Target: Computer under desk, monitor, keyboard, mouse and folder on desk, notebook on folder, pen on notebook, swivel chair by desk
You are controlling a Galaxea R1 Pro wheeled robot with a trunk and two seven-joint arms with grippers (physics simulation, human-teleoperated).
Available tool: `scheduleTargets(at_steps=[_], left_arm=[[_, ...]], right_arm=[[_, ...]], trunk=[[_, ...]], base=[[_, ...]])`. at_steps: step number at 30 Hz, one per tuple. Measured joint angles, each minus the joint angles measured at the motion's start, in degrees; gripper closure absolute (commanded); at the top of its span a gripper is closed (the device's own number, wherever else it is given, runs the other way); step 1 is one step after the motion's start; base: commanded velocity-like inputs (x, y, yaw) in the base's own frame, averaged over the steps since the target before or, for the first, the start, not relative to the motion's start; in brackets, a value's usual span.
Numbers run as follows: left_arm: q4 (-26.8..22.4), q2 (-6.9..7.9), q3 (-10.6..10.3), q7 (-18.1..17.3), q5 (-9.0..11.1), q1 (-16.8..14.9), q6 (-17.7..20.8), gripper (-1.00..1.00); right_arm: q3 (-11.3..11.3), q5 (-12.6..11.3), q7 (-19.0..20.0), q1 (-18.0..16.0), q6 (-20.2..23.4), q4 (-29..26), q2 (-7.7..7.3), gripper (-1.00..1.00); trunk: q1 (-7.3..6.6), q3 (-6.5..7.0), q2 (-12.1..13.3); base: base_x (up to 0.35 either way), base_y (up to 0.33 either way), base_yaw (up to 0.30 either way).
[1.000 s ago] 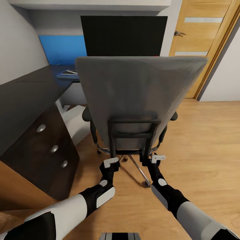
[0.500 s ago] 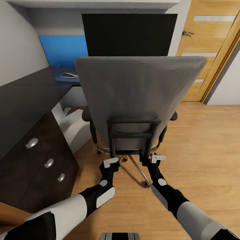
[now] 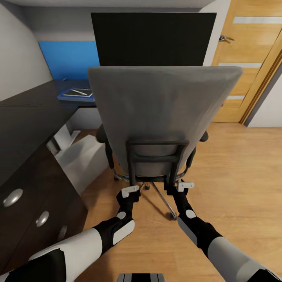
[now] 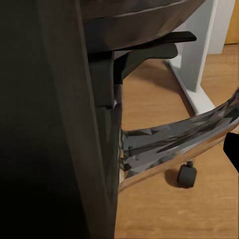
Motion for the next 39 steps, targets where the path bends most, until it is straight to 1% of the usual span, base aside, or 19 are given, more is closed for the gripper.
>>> scheduleTargets(at_steps=[15,21,28,39], left_arm=[[0.14,0.01,0.01,-0.08,0.34,0.0,-0.03,-1.0],[0.15,0.03,0.0,-0.11,0.36,-0.01,-0.06,-1.0],[0.15,0.09,-0.01,-0.14,0.4,-0.01,-0.09,-1.0],[0.15,0.15,-0.03,-0.08,0.34,-0.01,-0.07,-1.0]], right_arm=[[0.1,0.2,0.1,0.0,0.01,0.06,0.0,-1.0],[0.11,0.12,0.16,-0.01,0.01,0.11,0.0,-1.0],[0.15,0.19,0.22,-0.02,0.03,0.16,0.01,-1.0],[0.17,0.31,0.22,-0.01,0.05,0.15,0.01,-1.0]], trunk=[[0.01,0.0,0.0],[0.03,0.0,0.0],[0.02,0.0,0.01],[0.04,0.0,0.01]], base=[[0.294,0.0,0.0],[0.087,0.0,0.0],[0.206,0.0,0.0],[0.023,0.0,0.0]])
